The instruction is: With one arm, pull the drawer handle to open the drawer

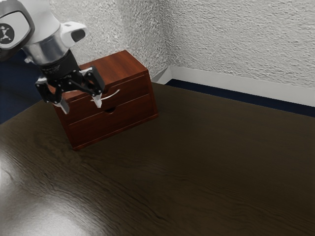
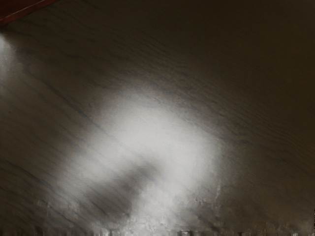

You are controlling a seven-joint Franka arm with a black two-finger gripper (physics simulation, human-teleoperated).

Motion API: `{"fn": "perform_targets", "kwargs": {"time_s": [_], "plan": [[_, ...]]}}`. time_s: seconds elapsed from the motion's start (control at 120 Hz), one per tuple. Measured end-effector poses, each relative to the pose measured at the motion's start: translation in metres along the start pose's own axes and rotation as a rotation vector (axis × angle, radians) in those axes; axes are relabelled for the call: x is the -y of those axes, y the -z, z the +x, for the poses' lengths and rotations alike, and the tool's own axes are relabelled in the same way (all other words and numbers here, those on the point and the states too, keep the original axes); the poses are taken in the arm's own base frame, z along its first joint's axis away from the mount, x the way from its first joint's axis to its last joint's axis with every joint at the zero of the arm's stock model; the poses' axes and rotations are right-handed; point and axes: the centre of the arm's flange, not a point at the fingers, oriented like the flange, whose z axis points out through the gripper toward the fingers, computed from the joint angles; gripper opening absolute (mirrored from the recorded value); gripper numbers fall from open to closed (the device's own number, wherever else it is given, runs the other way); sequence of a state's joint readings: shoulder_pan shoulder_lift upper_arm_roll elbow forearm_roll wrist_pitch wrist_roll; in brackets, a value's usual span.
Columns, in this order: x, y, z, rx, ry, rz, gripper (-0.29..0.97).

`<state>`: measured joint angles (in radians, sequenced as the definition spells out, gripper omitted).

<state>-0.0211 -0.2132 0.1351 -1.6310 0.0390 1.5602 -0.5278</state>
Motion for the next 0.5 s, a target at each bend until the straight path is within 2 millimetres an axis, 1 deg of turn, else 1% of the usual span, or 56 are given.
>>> {"fn": "perform_targets", "kwargs": {"time_s": [0.067, 0.15, 0.183, 0.217, 0.233, 0.283, 0.3, 0.333, 0.392, 0.425, 0.5], "plan": [[0.001, -0.010, -0.004, 0.040, 0.111, 0.026, 0.64], [-0.002, -0.015, -0.010, 0.064, 0.224, 0.047, 0.66], [0.001, -0.024, -0.010, 0.080, 0.272, 0.067, 0.66], [0.004, -0.025, -0.011, 0.082, 0.315, 0.080, 0.66], [0.000, -0.024, -0.014, 0.079, 0.326, 0.083, 0.66], [-0.021, -0.022, -0.030, 0.081, 0.334, 0.098, 0.67], [-0.026, -0.020, -0.032, 0.078, 0.342, 0.102, 0.67], [-0.026, -0.022, -0.024, 0.078, 0.371, 0.115, 0.67], [-0.009, -0.037, 0.009, 0.070, 0.420, 0.138, 0.67], [-0.005, -0.044, 0.020, 0.053, 0.418, 0.156, 0.67], [-0.015, -0.056, 0.033, -0.003, 0.308, 0.196, 0.68]]}}
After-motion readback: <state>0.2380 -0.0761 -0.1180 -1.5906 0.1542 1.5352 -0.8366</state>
